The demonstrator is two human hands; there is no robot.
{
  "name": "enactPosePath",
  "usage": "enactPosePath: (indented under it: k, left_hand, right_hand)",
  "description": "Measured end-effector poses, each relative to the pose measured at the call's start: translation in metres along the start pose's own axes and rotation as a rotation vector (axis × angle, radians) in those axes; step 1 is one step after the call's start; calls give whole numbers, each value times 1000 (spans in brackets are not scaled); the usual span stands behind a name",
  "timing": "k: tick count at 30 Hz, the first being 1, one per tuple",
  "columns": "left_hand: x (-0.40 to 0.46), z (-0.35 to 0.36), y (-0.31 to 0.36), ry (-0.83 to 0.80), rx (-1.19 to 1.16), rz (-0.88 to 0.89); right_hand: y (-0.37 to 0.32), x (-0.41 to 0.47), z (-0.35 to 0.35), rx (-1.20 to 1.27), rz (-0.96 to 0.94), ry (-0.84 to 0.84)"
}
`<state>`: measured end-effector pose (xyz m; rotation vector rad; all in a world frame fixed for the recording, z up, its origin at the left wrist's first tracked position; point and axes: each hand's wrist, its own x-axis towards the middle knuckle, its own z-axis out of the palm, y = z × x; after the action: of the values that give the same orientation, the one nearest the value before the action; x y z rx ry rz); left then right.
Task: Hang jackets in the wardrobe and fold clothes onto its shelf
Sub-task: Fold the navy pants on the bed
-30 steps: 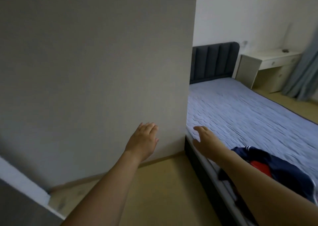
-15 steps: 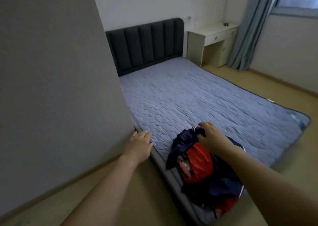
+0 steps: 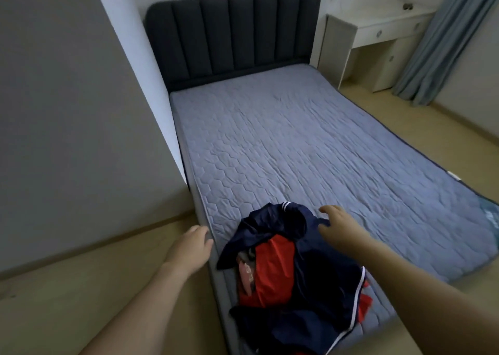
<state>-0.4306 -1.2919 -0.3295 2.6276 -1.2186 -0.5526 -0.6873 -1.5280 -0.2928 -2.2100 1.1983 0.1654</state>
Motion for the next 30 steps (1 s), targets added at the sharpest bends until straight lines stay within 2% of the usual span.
enactPosePath:
  k: [4, 10, 14, 17, 20, 23, 27, 30]
  left_hand:
    - [75, 72, 49, -4, -165, -98]
    - [173, 212, 138, -169, -348, -172]
    - [219, 292, 167, -215, -364, -234]
    - [240, 341, 174, -201, -382, -302]
    - [248, 382, 178, -227, -310, -406]
    - [251, 398, 183, -184, -157, -467]
    - [265, 402, 196, -10, 70, -312]
    - [280, 406, 205, 8, -37, -277]
  right_hand:
    - [64, 84, 8, -65, -9, -77]
    - [171, 226, 65, -123, -33, -239]
    - [233, 287, 112, -181, -87, -399]
    - [265, 318, 139, -85, -74, -414]
    - [291, 346, 165, -42, 8, -390]
    - [307, 371, 186, 35, 156, -395]
    - [325, 395, 207, 89, 283, -359]
    - [338, 408, 219, 296, 529, -272]
